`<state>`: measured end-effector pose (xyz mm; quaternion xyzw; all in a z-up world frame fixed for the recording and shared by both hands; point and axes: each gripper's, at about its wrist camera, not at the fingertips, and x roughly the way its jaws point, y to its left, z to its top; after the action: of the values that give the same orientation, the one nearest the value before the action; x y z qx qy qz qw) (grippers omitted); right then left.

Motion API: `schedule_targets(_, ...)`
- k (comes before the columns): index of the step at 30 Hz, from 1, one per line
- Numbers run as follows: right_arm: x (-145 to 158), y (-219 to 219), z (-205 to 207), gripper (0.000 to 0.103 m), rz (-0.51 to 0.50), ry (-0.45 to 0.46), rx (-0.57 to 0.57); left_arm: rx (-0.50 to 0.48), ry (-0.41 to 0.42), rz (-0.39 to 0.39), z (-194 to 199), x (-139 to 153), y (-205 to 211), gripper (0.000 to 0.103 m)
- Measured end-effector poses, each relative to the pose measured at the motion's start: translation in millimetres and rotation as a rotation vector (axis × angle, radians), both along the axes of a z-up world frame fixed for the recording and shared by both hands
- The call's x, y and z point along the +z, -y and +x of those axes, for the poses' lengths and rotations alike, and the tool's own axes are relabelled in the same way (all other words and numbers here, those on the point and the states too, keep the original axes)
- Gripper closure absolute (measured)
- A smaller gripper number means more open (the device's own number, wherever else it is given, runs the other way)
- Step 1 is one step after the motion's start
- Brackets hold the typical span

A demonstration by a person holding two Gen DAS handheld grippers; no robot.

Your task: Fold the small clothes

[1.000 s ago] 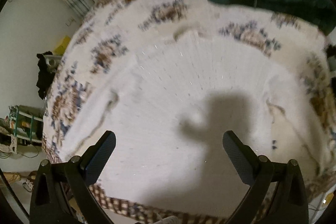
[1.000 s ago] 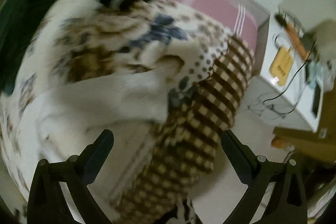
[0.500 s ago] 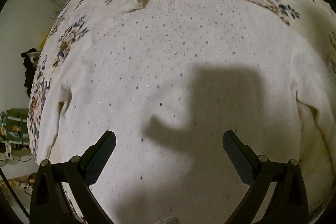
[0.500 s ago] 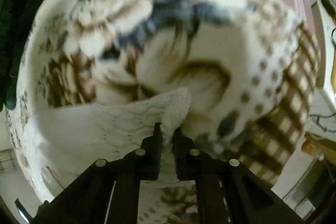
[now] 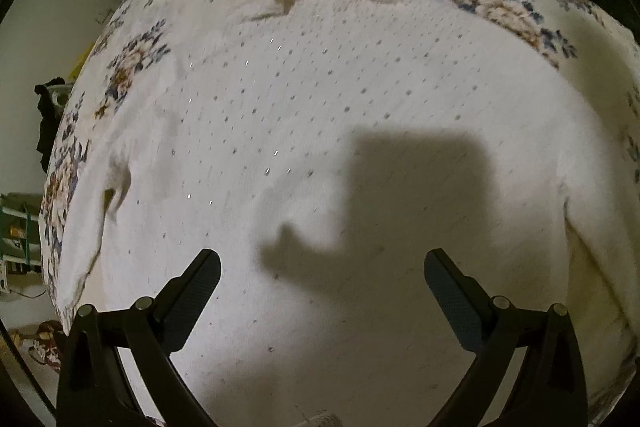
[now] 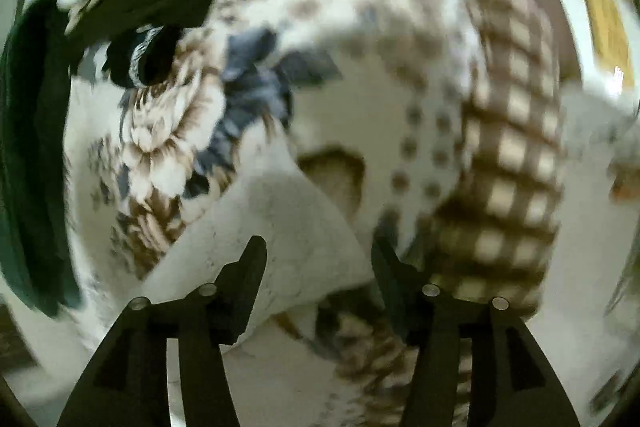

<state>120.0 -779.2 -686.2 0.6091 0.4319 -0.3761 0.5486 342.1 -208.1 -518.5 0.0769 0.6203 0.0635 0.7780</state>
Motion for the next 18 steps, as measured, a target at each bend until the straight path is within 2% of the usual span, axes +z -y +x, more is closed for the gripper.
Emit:
schedule_targets(2, -16.1, -1.4, 0.9, 0.043, 0.024, 0.046, -0.045, 0.011, -0.012, -0.001, -2.4, -4.5, -6.0, 0.000)
schedule_targets(5, -23.6, 2.7, 3.9, 0.041, 0.009, 0.058, -0.133, 0.040, -0.016, -0.008, -3.4, -7.5, -19.4, 0.000)
schedule_targets(6, -19.1, 2.8, -0.8, 0.051, -0.007, 0.071, -0.158, 0.050, -0.015, -0.007, -3.1, -7.7, -24.1, 0.000)
schedule_targets(7, -15.4, 3.5, 1.2, 0.083, -0.017, 0.085, -0.164, 0.061, -0.013, -0.007, -2.9, -7.8, -29.9, 0.000)
schedule_targets(8, -11.4, 3.3, 9.1, 0.091, -0.023, 0.084, -0.147, 0.071, -0.011, -0.009, -3.0, -7.5, -35.9, 0.000)
schedule_targets(11, 19.0, -4.5, 40.2, 0.091, -0.112, 0.059, -0.054, 0.110, -0.003, -0.019, -2.8, -4.6, -58.1, 0.000)
schedule_targets(14, 58.3, -25.5, 89.3, 0.092, -0.178, 0.064, 0.073, 0.155, 0.015, -0.032, -3.7, 3.5, -83.4, 0.000)
schedule_targets(16, 89.9, -51.2, 130.4, 0.092, -0.227, 0.077, 0.196, 0.191, 0.031, -0.036, -5.9, 10.1, -103.4, 0.000)
schedule_targets(18, 122.0, -95.4, 180.5, 0.092, -0.277, 0.094, 0.354, 0.228, 0.048, -0.037, -8.8, 16.7, -127.2, 0.000)
